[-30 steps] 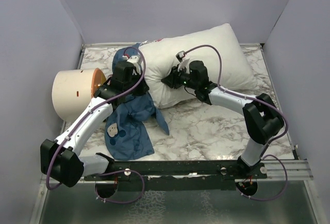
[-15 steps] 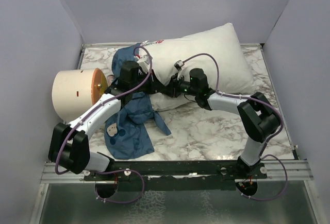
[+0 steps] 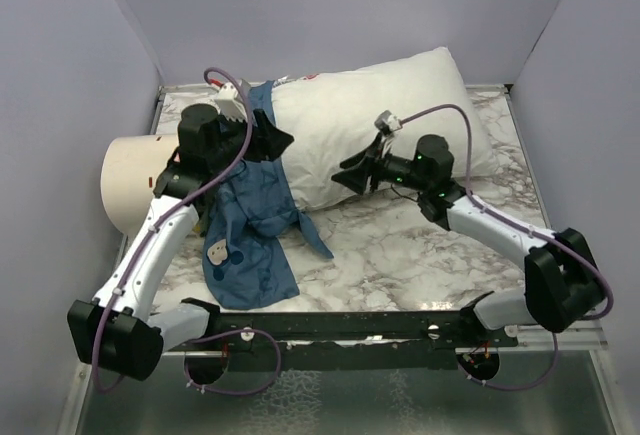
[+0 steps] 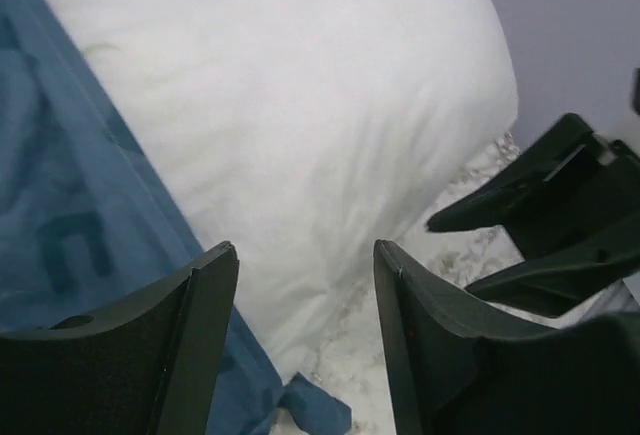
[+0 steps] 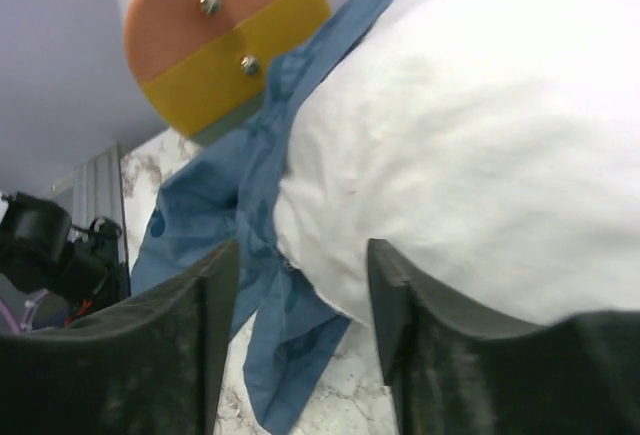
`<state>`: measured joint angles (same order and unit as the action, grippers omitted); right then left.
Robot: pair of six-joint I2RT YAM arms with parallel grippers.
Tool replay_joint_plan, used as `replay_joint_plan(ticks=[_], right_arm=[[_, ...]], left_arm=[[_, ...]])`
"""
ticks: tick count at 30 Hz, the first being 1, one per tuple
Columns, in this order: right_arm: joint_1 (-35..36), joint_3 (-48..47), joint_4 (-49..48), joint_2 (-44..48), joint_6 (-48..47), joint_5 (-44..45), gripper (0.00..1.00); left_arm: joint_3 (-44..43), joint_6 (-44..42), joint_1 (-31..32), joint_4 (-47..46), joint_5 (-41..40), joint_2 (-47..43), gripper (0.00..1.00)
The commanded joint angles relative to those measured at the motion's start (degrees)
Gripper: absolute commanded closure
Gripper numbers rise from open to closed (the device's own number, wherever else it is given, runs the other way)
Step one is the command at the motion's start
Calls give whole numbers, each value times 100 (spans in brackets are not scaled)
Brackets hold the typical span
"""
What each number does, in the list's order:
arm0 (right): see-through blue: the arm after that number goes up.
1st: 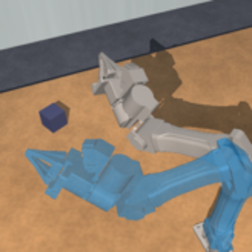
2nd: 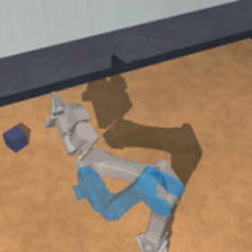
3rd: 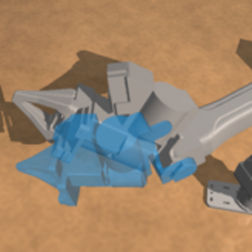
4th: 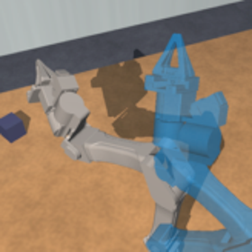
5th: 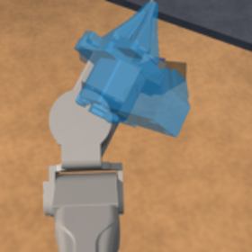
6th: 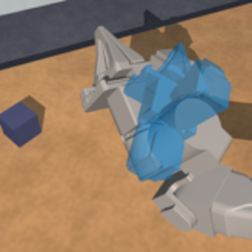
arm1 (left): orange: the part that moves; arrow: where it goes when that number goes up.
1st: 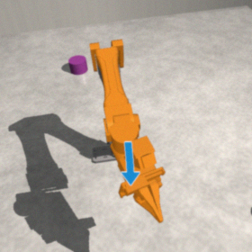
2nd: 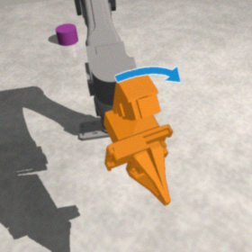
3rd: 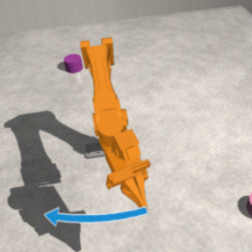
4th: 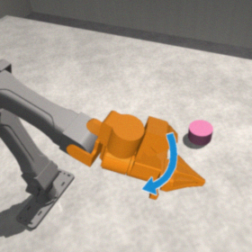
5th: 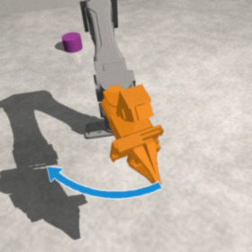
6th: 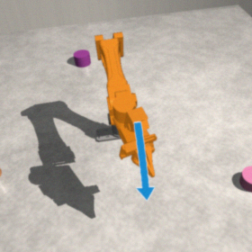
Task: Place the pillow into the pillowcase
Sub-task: Stuff the pillow into the pillowcase.
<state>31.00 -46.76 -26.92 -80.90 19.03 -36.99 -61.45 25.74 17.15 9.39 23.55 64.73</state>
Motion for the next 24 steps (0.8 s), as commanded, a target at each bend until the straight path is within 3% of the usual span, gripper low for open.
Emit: replay_joint_plan(ticks=[1, 5, 7, 11, 16, 21, 24], right_arm=[[-1283, -211, 41, 396, 593, -421, 41], [-2512, -539, 226, 330, 1258, -339, 23], [-2980, -515, 75, 297, 1650, -157, 20], [-3641, -539, 247, 330, 2027, 633, 20], [-3966, -751, 965, 194, 1884, 1972, 23], [-3988, -634, 1292, -249, 1822, 1831, 28], [-3988, 18, 836, -37, 1894, 1576, 38]], left_arm=[[-753, -623, -603, 761, 133, 495, 37], [-979, -566, -989, 605, 148, 984, 34], [-1071, -501, -1094, 513, 129, 1237, 33], [-1310, -619, -1119, 508, -69, 1727, 33], [-1516, -587, -1117, 403, 175, 2359, 34], [-1481, -277, -1064, 67, 925, 2954, 58], [-1514, -197, -781, 14, 1176, 3183, 65]])
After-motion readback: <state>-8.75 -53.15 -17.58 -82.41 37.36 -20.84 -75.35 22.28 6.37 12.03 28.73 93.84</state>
